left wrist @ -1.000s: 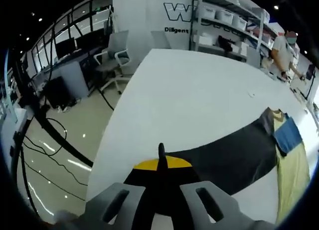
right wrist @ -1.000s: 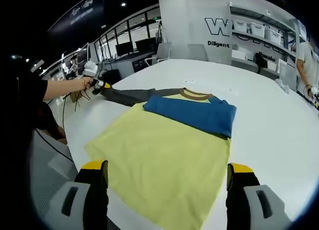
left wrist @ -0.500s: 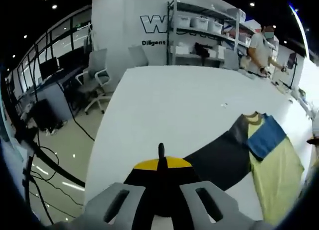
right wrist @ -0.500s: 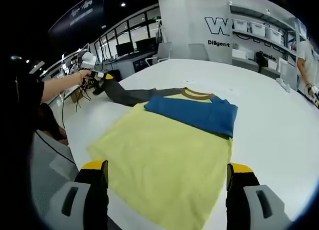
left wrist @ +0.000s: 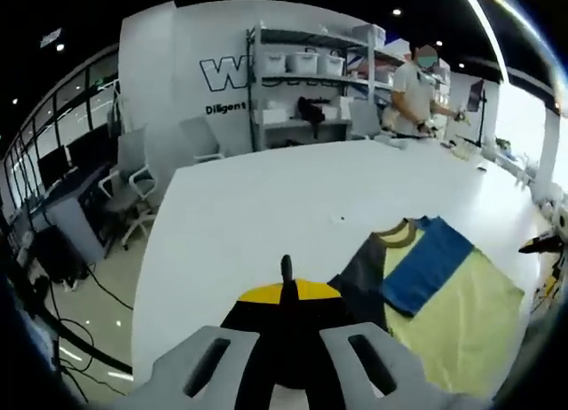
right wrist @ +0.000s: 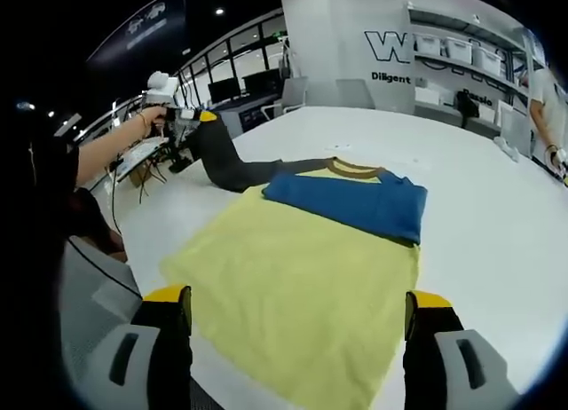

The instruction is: Fold the garment on the visible template until the final outline fits inside the template.

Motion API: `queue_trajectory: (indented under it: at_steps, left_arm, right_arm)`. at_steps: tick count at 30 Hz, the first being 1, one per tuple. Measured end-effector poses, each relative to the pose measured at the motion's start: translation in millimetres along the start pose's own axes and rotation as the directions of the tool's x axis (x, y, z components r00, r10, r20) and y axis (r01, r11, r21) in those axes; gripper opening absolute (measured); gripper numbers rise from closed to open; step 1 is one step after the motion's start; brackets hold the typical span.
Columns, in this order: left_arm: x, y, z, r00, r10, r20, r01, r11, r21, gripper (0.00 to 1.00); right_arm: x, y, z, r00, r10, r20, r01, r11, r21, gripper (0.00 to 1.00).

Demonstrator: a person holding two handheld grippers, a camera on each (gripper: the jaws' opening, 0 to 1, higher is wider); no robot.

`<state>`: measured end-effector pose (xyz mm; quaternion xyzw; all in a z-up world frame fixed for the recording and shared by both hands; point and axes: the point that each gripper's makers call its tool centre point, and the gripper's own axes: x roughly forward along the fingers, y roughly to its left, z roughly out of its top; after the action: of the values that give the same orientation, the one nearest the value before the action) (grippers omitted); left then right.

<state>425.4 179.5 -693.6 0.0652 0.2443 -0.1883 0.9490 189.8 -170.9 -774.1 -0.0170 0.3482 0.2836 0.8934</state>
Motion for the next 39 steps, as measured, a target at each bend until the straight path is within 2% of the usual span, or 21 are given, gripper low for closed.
queue_trajectory:
  at_steps: [2, 4, 9, 13, 17, 20, 23, 25, 29, 34, 36, 37, 39]
  left_arm:
    - [3, -18.3, 10.8, 0.998, -0.049, 0.029, 0.050, 0.998, -0.032, 0.02]
    - [6, -28.1, 17.1, 0.997, -0.061, 0.036, 0.063, 0.997, -0.038, 0.02]
    - [14, -60.5, 31.7, 0.993, -0.107, 0.039, 0.106, 0.994, 0.021, 0.02]
    - [21, -99.8, 47.4, 0.976, -0.205, 0.067, 0.205, 0.979, 0.008, 0.02]
    - [27, -127.7, 56.9, 0.965, -0.250, 0.075, 0.250, 0.968, 0.009, 0.02]
    - [32, -153.7, 63.9, 0.947, -0.310, 0.079, 0.311, 0.950, 0.001, 0.02]
    - [35, -167.8, 68.6, 0.942, -0.326, 0.078, 0.326, 0.945, 0.017, 0.02]
    - [38, -181.3, 73.5, 0.934, -0.349, 0.082, 0.348, 0.937, 0.030, 0.02]
    - [42, -199.4, 77.3, 0.919, -0.386, 0.082, 0.387, 0.922, 0.012, 0.02]
    - [50, -221.9, 78.2, 0.907, -0.413, 0.083, 0.415, 0.910, -0.004, 0.02]
    - [52, -226.4, 78.0, 0.906, -0.416, 0.082, 0.418, 0.909, -0.006, 0.02]
    - [59, -237.4, 76.3, 0.906, -0.417, 0.071, 0.417, 0.909, 0.015, 0.02]
    - [64, -245.3, 72.6, 0.907, -0.419, 0.049, 0.418, 0.908, 0.020, 0.02]
  right_arm:
    - [0, 0, 0.2, 1.000, -0.001, 0.000, 0.001, 1.000, -0.010, 0.99]
    - [0, 0, 0.9, 1.000, 0.004, 0.002, -0.004, 1.000, -0.011, 0.99]
    - [1, 2, 6.0, 1.000, 0.008, 0.029, -0.008, 1.000, -0.011, 0.99]
    - [2, 2, 5.2, 0.999, 0.009, 0.035, -0.009, 1.000, -0.002, 0.99]
    - [2, 2, 2.7, 0.999, 0.008, 0.033, -0.008, 1.000, 0.004, 0.99]
    - [2, 2, 2.9, 0.999, 0.011, 0.038, -0.011, 1.000, 0.008, 0.99]
    - [1, 2, 3.3, 0.999, 0.009, 0.040, -0.010, 1.000, 0.007, 0.99]
    - [1, 1, 2.7, 0.999, 0.008, 0.039, -0.009, 1.000, 0.011, 0.99]
    - [1, 1, 1.3, 0.999, 0.008, 0.036, -0.009, 1.000, 0.012, 0.99]
    - [-1, 0, -0.5, 0.999, 0.007, 0.033, -0.008, 1.000, 0.015, 0.99]
    - [-1, -1, -1.3, 1.000, 0.005, 0.031, -0.006, 1.000, 0.015, 0.99]
    - [-1, -1, -2.3, 1.000, 0.006, 0.029, -0.006, 1.000, 0.018, 0.99]
    - [-2, -1, -3.4, 1.000, 0.005, 0.027, -0.005, 1.000, 0.020, 0.99]
